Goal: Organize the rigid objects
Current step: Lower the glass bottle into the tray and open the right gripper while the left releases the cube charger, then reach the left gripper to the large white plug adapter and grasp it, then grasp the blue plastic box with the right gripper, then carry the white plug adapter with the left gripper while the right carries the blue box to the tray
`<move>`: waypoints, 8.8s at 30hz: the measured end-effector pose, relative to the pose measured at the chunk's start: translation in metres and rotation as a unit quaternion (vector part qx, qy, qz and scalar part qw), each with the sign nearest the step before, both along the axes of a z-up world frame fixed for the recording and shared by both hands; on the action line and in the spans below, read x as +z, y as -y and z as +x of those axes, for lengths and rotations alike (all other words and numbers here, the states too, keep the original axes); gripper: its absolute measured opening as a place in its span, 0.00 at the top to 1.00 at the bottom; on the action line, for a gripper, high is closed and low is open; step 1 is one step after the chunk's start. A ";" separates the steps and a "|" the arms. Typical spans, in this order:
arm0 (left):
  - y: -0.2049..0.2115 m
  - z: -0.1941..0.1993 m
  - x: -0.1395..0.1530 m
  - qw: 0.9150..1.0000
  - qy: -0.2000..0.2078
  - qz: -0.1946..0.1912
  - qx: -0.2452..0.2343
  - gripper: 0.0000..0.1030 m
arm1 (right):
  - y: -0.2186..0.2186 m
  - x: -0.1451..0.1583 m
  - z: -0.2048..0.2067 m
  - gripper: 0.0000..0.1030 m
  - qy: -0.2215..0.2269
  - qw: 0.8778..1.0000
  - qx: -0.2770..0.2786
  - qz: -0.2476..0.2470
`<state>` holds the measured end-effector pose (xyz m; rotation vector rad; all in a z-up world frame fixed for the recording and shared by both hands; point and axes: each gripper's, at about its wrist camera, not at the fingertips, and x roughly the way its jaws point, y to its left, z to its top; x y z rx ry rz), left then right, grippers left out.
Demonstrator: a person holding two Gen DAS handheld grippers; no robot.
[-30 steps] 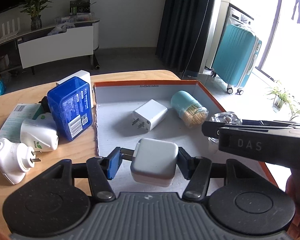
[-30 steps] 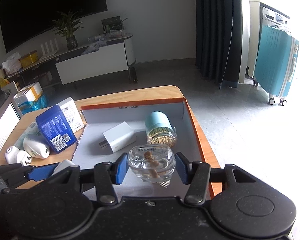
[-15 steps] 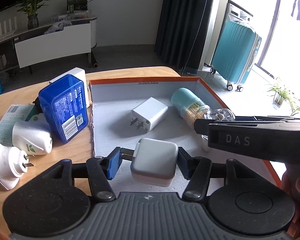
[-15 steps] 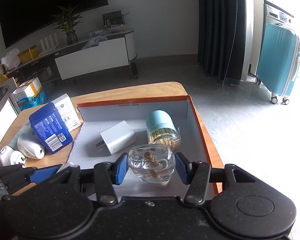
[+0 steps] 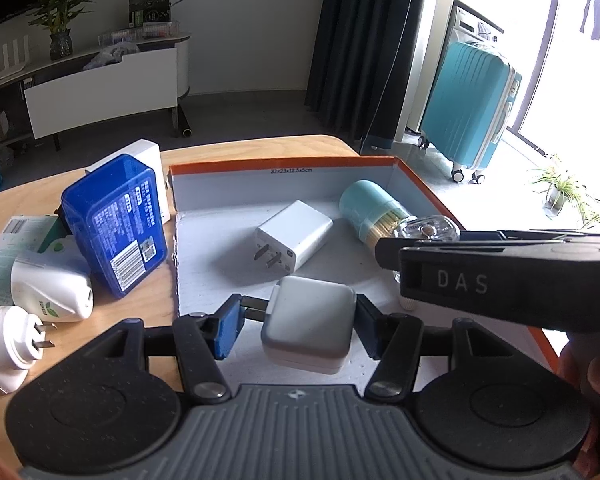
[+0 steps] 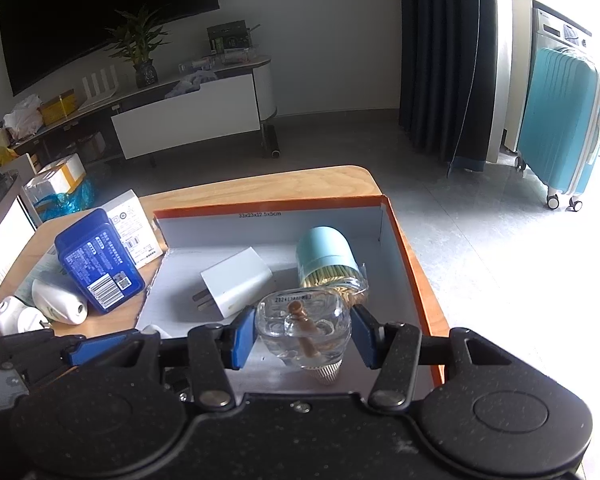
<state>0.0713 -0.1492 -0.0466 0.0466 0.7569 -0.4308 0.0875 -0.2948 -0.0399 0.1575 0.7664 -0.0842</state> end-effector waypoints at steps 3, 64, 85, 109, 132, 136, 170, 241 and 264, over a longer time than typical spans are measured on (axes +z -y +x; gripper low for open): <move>0.001 0.002 -0.002 1.000 -0.002 0.002 0.000 0.43 | 0.000 0.000 0.004 0.39 -0.002 1.000 0.004 0.003; -0.126 -0.025 0.040 0.985 0.012 0.010 0.172 0.05 | -0.099 0.041 -0.015 0.26 0.058 0.995 0.071 0.030; -0.164 -0.023 0.024 0.979 -0.003 0.005 0.206 0.03 | -0.133 0.029 -0.003 0.25 0.044 0.992 0.109 0.036; -0.154 0.010 -0.006 0.983 -0.016 0.023 0.183 0.00 | -0.125 0.014 0.005 0.24 0.035 0.993 0.107 0.045; -0.158 0.018 -0.016 0.987 0.014 0.004 0.158 0.30 | -0.133 0.002 0.020 0.24 0.019 0.992 0.116 0.036; -0.169 0.010 -0.010 0.986 0.020 -0.001 0.167 0.31 | -0.139 0.001 0.027 0.24 0.018 0.991 0.126 0.033; -0.197 0.011 0.000 0.980 0.025 -0.029 0.196 0.31 | -0.145 -0.003 0.097 0.24 0.035 0.980 0.195 0.015; -0.176 -0.076 0.061 0.980 0.070 -0.012 0.187 0.31 | -0.141 0.059 -0.073 0.24 0.067 0.990 0.119 0.021; -0.159 -0.085 0.062 0.984 0.071 -0.010 0.162 0.30 | -0.124 0.057 -0.097 0.24 0.064 0.992 0.103 0.029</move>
